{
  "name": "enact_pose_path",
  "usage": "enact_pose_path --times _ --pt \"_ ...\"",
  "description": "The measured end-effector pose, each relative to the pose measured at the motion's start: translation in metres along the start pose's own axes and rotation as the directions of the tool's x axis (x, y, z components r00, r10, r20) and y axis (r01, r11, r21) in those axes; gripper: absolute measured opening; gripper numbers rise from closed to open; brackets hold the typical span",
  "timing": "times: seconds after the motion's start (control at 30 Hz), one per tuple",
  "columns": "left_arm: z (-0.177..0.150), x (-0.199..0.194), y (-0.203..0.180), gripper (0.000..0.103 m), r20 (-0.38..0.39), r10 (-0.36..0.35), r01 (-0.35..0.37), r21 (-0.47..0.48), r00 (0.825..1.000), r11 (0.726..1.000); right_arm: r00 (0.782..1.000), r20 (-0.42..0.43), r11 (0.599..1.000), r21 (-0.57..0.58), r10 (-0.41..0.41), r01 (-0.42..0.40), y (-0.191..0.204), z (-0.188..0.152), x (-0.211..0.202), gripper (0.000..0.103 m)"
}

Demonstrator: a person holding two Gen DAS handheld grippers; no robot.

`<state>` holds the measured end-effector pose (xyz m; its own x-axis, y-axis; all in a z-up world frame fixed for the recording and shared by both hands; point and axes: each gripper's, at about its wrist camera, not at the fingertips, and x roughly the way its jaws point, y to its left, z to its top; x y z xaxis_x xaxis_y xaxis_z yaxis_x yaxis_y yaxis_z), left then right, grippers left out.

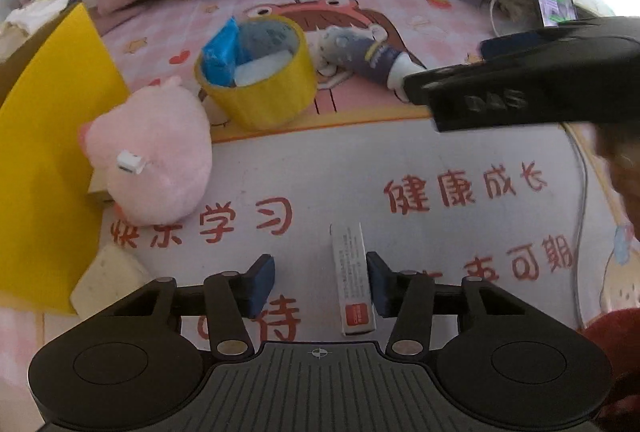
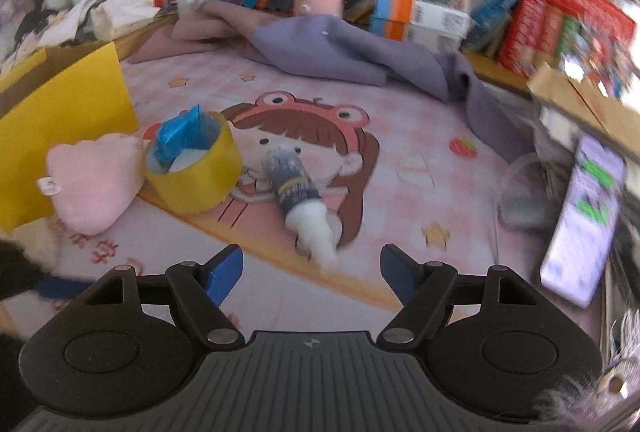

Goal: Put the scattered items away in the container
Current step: 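Close the left gripper on the small white medicine box while the right gripper grasps the spray bottle, then lift the medicine box and spray bottle and carry both over the yellow box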

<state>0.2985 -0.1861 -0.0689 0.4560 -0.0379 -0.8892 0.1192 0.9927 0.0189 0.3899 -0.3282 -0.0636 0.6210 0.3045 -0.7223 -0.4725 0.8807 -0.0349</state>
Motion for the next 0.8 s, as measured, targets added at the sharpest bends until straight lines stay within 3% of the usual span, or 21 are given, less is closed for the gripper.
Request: enact_pose_path --times 0.23,0.33,0.43,0.53,0.6,0.8 --pt "-0.001 0.000 0.000 0.047 0.004 0.002 -0.001 -0.009 1.000 1.000 0.999 -0.024 0.989 -0.144 0.039 -0.042 0.005 0.024 0.046 0.069" --pt "-0.001 -0.001 -0.001 0.040 0.001 -0.003 0.003 -0.005 1.000 1.000 1.000 -0.025 0.984 -0.176 0.006 -0.011 0.008 0.031 0.060 0.059" --pt "0.000 -0.002 -0.006 0.024 -0.001 -0.018 0.018 0.025 1.000 1.000 0.998 -0.066 0.985 -0.171 0.024 -0.035 0.007 0.035 0.073 0.055" --pt "0.002 -0.003 -0.009 0.013 -0.003 -0.028 0.028 0.044 1.000 0.999 0.993 -0.086 0.989 -0.115 0.081 -0.091 0.000 0.034 0.079 0.037" --pt "0.002 -0.003 -0.008 0.013 -0.003 -0.029 0.029 0.032 1.000 0.999 0.990 -0.098 0.990 -0.081 0.105 -0.113 -0.002 0.035 0.078 0.031" --pt "0.007 -0.016 0.007 0.013 0.053 -0.005 0.007 -0.042 0.999 0.999 0.983 -0.114 0.989 -0.009 0.144 -0.146 -0.008 0.017 0.053 0.031"
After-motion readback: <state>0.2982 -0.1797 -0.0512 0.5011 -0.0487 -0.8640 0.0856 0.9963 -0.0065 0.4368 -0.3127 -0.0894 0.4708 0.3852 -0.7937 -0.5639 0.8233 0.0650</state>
